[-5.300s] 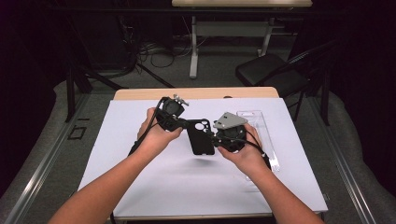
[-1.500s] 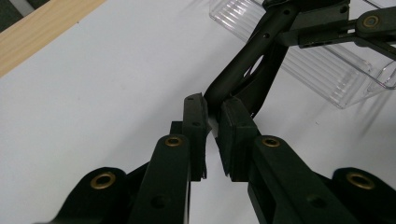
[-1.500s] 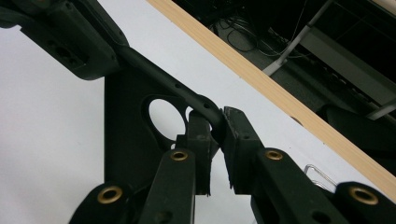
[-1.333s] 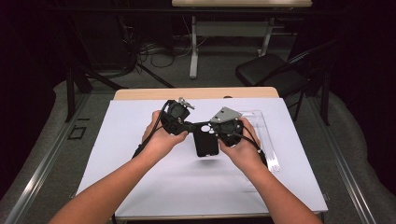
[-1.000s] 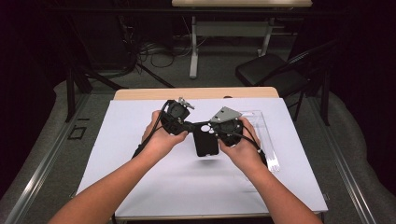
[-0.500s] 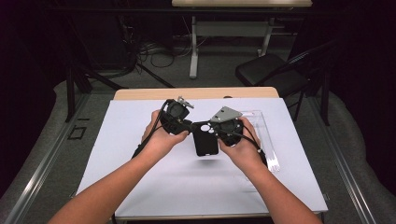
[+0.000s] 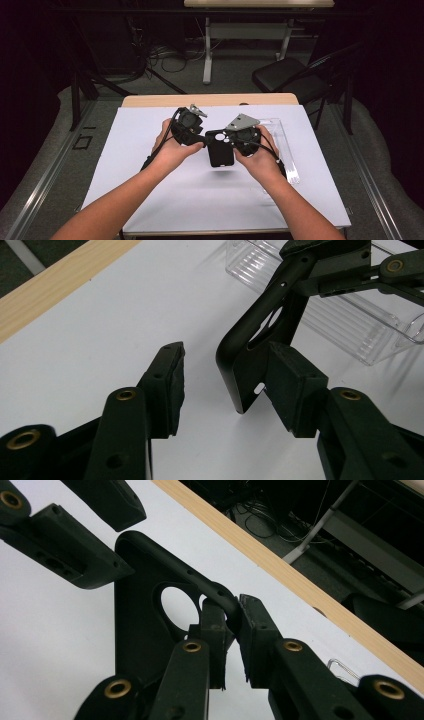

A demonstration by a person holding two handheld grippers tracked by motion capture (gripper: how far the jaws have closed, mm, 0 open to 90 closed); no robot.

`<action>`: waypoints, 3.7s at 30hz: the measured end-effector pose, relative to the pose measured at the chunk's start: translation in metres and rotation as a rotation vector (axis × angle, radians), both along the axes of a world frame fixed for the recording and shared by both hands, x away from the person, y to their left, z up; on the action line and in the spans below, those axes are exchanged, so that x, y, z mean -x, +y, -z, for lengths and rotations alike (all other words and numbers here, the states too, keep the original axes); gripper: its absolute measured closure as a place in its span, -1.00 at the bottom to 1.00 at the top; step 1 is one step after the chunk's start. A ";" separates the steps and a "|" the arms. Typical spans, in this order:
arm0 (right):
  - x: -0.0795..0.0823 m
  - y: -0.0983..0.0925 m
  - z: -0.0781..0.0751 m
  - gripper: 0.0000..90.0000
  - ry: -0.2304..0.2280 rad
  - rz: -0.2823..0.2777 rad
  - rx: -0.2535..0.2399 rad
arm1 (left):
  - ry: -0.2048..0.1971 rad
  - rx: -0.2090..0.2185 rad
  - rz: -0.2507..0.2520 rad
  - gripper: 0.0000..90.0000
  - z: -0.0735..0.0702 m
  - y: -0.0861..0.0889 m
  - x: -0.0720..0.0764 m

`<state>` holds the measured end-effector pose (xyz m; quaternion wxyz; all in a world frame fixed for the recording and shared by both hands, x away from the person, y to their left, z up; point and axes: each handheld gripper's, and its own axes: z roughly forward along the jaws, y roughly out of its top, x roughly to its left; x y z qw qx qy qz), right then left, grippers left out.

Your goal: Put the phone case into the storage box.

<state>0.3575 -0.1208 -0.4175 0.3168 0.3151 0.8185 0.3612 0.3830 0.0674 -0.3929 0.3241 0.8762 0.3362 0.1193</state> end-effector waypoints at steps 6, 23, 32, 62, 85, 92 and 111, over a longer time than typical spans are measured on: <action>0.000 0.000 0.000 0.83 -0.002 -0.001 -0.005 | -0.008 -0.003 0.007 0.09 0.000 0.000 0.001; 0.000 -0.005 -0.001 0.83 -0.002 -0.009 -0.021 | -0.038 0.011 0.034 -0.06 0.003 0.003 0.003; -0.003 -0.011 -0.002 0.83 0.007 -0.031 -0.051 | -0.034 0.049 0.032 -0.10 0.003 0.017 0.003; -0.006 -0.043 -0.022 0.83 -0.012 -0.111 -0.144 | -0.030 0.222 0.045 -0.61 -0.002 0.051 0.021; -0.006 -0.105 -0.044 0.82 -0.042 -0.072 -0.236 | -0.041 0.254 0.030 -0.75 0.001 0.074 0.029; -0.005 -0.127 -0.051 0.82 -0.067 -0.035 -0.239 | -0.036 0.254 0.057 -0.75 0.002 0.077 0.031; -0.006 -0.167 -0.056 0.82 -0.110 0.027 -0.219 | -0.040 0.238 0.058 -0.75 0.006 0.084 0.033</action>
